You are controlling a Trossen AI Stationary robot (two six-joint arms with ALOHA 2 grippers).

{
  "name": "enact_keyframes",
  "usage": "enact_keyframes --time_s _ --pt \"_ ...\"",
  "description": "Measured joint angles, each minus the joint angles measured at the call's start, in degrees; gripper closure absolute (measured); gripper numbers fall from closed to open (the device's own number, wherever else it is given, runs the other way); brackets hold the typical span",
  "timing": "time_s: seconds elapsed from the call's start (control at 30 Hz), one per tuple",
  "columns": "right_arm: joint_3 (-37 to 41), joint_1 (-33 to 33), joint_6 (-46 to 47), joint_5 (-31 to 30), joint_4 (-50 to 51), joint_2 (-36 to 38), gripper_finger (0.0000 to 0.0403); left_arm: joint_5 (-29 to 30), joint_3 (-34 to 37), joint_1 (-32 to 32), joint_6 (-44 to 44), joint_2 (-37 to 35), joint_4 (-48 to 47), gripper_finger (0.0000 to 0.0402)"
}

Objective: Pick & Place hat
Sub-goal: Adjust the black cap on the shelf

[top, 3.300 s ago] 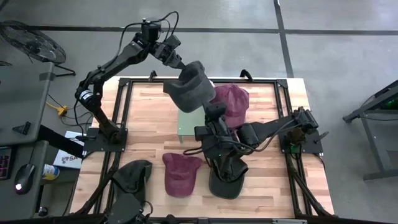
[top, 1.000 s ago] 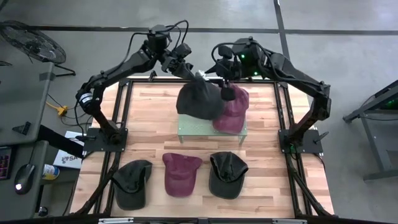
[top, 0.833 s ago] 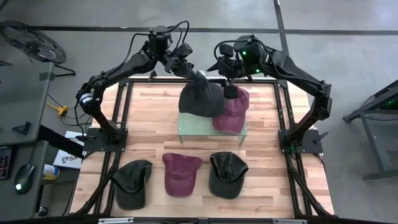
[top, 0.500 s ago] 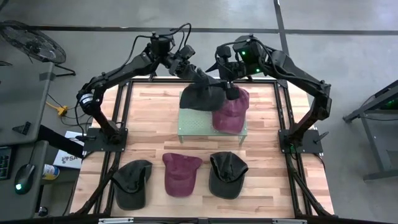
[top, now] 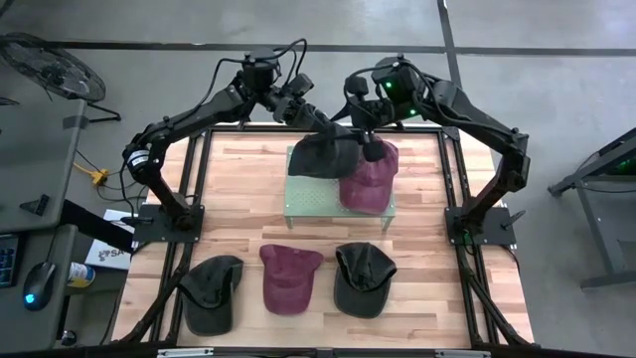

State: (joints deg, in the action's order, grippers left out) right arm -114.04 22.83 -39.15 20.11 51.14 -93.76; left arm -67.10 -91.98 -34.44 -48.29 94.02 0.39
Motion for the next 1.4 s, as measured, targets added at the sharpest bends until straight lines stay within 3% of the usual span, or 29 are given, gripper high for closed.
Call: enact_keyframes --time_s 0.4,0.63,0.87,1.13,1.4 --pt "0.00 -0.19 3.84 -0.04 -3.29 -0.02 0.0391 -3.54 0.00 -0.20 -2.31 -0.05 4.31 0.0401" --pt "-0.02 -1.91 9.40 -5.58 -7.87 -0.04 0.0397 -5.02 0.02 -2.87 -3.68 -2.06 6.29 0.0400" --pt "0.00 -4.49 16.12 -15.93 -11.26 -0.11 0.0400 -7.26 -0.06 -6.78 -3.50 -4.96 8.04 0.0384" --pt "0.02 -6.77 22.24 -23.74 -10.55 -0.09 0.0401 -2.55 -0.09 -13.83 2.35 -8.96 7.50 0.0359" --pt "0.04 -9.84 29.91 -36.33 -15.28 -0.09 0.0402 0.73 0.00 -16.63 14.41 -12.17 2.88 0.0294"
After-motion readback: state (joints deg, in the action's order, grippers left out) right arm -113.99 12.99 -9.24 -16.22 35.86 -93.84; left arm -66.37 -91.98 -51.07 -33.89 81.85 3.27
